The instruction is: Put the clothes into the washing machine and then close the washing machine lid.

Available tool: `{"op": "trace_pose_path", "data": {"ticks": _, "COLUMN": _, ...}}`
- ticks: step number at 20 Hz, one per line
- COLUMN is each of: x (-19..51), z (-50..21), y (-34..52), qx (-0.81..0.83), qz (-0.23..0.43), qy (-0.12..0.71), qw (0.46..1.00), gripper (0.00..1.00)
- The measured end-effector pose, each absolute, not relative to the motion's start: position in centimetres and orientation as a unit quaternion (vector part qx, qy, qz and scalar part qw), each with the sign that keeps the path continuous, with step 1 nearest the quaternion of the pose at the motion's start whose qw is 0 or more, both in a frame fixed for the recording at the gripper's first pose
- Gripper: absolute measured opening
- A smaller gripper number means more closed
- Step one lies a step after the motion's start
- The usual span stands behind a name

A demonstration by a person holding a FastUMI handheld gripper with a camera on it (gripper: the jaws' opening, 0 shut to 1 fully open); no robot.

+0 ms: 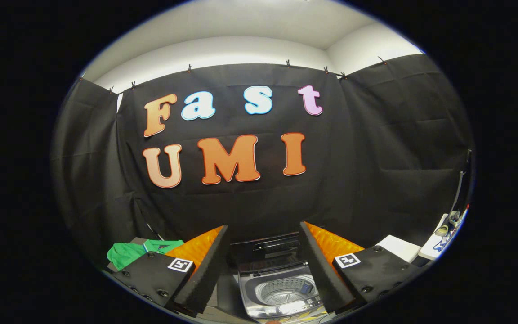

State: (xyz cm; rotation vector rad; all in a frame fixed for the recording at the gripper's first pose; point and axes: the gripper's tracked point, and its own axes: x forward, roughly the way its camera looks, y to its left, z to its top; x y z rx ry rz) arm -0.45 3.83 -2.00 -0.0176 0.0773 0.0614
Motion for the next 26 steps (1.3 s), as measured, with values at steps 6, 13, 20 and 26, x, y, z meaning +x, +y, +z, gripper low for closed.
{"op": "trace_pose_path", "data": {"ticks": 6, "x": 0.1, "z": -5.4, "y": 11.9, "qx": -0.018, "qz": 0.094, "qy": 0.07, "qw": 0.993, "gripper": 0.99}}
{"op": "trace_pose_path", "data": {"ticks": 13, "x": 0.6, "z": -10.8, "y": 22.2, "qx": -0.032, "qz": 0.171, "qy": 0.12, "qw": 0.977, "gripper": 0.99}}
{"op": "trace_pose_path", "data": {"ticks": 20, "x": 0.9, "z": -16.4, "y": 29.7, "qx": -0.044, "qz": 0.216, "qy": 0.171, "qw": 0.96, "gripper": 0.99}}
{"op": "trace_pose_path", "data": {"ticks": 26, "x": 1.7, "z": -21.2, "y": 33.4, "qx": -0.057, "qz": 0.23, "qy": 0.208, "qw": 0.949, "gripper": 0.99}}
